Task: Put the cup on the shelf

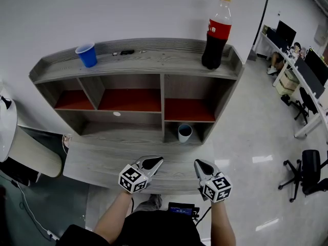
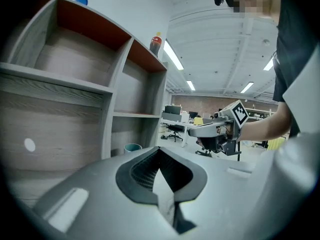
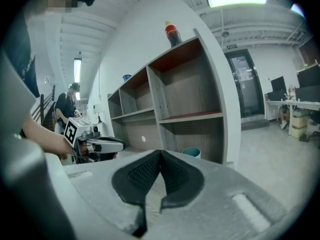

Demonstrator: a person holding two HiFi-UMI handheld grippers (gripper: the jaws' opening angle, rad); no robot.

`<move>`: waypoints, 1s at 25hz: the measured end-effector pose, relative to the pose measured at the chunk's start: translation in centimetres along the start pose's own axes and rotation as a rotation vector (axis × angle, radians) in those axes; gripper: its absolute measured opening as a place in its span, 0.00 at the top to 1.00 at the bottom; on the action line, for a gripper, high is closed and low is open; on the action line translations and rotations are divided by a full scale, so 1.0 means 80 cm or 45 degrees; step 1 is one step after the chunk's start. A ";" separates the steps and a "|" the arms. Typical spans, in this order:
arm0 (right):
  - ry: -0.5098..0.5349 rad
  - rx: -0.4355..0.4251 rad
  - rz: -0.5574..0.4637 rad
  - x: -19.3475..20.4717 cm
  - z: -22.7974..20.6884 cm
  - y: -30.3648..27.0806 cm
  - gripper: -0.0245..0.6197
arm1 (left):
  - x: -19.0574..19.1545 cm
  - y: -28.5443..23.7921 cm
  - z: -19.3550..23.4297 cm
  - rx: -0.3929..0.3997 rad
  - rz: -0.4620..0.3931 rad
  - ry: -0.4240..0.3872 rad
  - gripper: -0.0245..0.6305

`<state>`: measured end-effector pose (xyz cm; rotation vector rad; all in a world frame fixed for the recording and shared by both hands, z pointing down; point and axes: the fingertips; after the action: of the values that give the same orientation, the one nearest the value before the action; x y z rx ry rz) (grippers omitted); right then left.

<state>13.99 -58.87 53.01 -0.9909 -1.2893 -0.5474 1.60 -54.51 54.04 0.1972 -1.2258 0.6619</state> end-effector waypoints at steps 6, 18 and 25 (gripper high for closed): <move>-0.019 -0.023 0.009 0.016 0.018 0.023 0.97 | 0.026 0.016 -0.033 0.005 0.048 0.020 0.98; -0.087 -0.001 0.043 0.054 0.065 0.058 0.97 | 0.047 0.052 -0.052 0.051 0.017 0.114 0.96; -0.099 0.033 0.046 0.051 0.118 0.049 0.97 | 0.062 0.107 -0.055 0.108 0.027 0.116 0.96</move>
<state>13.13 -48.16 55.48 -1.0208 -1.3419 -0.4673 1.18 -43.76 55.30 0.2230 -1.1150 0.7342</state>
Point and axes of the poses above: the fingertips, and each gripper's own axes: y backward along the fingers, z to its left, x out of its underside, and after that the axes turned 9 degrees about y, right-handed
